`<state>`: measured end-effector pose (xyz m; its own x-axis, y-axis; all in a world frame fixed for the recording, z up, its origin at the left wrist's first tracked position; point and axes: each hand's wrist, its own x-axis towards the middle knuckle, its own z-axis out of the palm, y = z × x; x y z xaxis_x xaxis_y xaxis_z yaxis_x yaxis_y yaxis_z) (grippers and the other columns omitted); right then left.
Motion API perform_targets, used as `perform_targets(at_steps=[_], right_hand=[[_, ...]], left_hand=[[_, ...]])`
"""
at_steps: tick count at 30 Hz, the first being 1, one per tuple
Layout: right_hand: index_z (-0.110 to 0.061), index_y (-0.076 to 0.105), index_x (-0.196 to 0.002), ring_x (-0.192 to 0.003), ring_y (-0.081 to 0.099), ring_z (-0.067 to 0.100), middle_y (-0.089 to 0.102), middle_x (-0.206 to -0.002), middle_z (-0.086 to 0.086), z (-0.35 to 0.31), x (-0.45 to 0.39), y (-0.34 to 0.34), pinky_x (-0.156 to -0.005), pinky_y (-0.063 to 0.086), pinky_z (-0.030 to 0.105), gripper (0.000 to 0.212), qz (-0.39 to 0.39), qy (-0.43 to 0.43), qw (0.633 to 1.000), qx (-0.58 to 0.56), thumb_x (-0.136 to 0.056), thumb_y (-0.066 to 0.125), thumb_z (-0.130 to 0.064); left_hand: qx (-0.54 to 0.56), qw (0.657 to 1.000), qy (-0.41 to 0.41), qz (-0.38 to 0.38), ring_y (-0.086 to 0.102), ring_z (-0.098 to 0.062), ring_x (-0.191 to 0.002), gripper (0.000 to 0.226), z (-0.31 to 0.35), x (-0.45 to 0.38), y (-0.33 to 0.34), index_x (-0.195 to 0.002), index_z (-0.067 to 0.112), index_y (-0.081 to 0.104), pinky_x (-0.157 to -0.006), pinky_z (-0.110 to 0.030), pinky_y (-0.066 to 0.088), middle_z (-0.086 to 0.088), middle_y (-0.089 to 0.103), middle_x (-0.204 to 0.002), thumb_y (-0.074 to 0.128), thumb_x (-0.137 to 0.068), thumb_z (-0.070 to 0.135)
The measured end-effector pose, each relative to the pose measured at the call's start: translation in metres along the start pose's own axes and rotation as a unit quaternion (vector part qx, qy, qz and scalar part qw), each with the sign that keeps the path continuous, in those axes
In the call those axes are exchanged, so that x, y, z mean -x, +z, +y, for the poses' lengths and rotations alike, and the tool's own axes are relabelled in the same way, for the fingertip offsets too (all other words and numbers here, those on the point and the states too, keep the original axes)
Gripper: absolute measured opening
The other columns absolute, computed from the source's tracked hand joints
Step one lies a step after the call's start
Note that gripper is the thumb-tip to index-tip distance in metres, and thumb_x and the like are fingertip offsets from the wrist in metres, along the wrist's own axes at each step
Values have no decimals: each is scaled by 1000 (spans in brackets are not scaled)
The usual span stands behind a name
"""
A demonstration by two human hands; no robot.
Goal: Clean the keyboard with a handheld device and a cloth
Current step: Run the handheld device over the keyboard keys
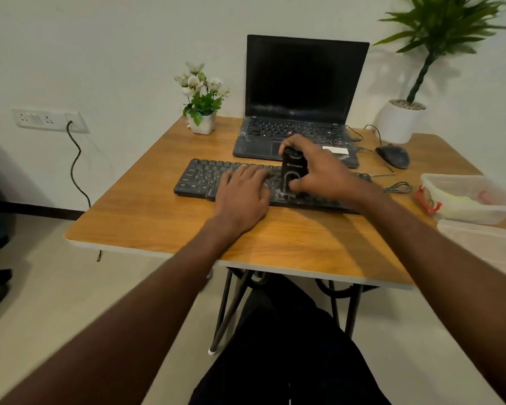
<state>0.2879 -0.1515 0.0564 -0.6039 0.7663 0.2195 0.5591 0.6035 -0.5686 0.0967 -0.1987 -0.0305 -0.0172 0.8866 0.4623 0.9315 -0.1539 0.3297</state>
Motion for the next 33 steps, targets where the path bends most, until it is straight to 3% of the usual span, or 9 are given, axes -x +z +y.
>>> perform_targets(at_steps=[5, 9, 12, 16, 19, 21, 26, 30, 33], right_hand=[[-36, 37, -143, -98, 59, 20, 53, -116, 2, 10, -1, -53, -66, 53, 27, 78, -130, 96, 978, 134, -83, 79, -9], [-37, 41, -137, -107, 61, 19, 53, -126, 1, 7, 14, -31, -70, 57, 27, 72, -30, 34, 998, 40, -83, 80, -12], [-40, 42, -132, -112, 60, 18, 51, -130, -1, 17, 37, -17, -80, 61, 33, 66, -45, -21, 999, 12, -83, 79, -15], [-42, 38, -136, -103, 59, 15, 50, -120, -3, 26, 45, -57, -77, 57, 30, 72, -91, 45, 990, 94, -85, 78, -12], [-41, 39, -135, -108, 62, 22, 53, -125, 2, 26, 47, -66, -79, 62, 39, 74, -16, 43, 995, 94, -82, 80, -11], [-40, 40, -133, -109, 62, 21, 53, -128, 2, 29, 58, -50, -75, 62, 31, 71, 30, 26, 998, 39, -82, 81, -12], [-37, 40, -139, -111, 61, 21, 54, -132, 6, 48, 82, -55, -81, 61, 38, 76, 26, 62, 994, 82, -80, 83, -14], [-30, 37, -145, -106, 57, 20, 55, -133, 11, 51, 76, -73, -66, 50, 23, 84, 47, 126, 983, 126, -78, 84, -9], [-31, 39, -141, -116, 59, 25, 54, -135, 8, 45, 75, -59, -79, 61, 37, 81, 106, 128, 985, 42, -78, 84, -8]], left_hand=[[-55, 998, 1, -14, 46, -21, -142, 42, -2, 1, 9, -146, 27, 54, -124, -53, 24, 3, 57, -150, 38, -108, 34], [-49, 999, -3, -16, 45, -21, -142, 42, -1, 1, 8, -145, 29, 53, -126, -58, 21, 3, 56, -150, 37, -107, 34], [-44, 999, -8, -25, 44, -20, -144, 41, 0, 2, 6, -145, 30, 52, -128, -60, 17, 4, 55, -151, 36, -107, 34], [-39, 999, -13, -26, 44, -21, -145, 41, 3, 3, 3, -145, 28, 53, -128, -60, 14, 3, 54, -153, 37, -108, 33], [-40, 999, -13, -31, 43, -21, -146, 42, 5, 3, 2, -147, 28, 52, -129, -60, 13, 2, 54, -154, 36, -108, 33], [-38, 999, -11, -28, 43, -21, -146, 41, 5, 3, 1, -147, 28, 51, -129, -60, 13, 3, 54, -154, 36, -109, 32], [-41, 999, -10, -28, 43, -21, -147, 42, 5, 4, 1, -148, 28, 51, -129, -61, 12, 2, 54, -154, 37, -109, 32], [-68, 997, -19, -32, 43, -23, -147, 42, 11, 2, -1, -148, 24, 52, -130, -61, 12, -1, 56, -153, 40, -109, 32], [-82, 996, -31, -5, 44, -25, -147, 38, 37, -3, -2, -141, 17, 60, -130, -61, 14, -5, 60, -148, 48, -107, 26]])
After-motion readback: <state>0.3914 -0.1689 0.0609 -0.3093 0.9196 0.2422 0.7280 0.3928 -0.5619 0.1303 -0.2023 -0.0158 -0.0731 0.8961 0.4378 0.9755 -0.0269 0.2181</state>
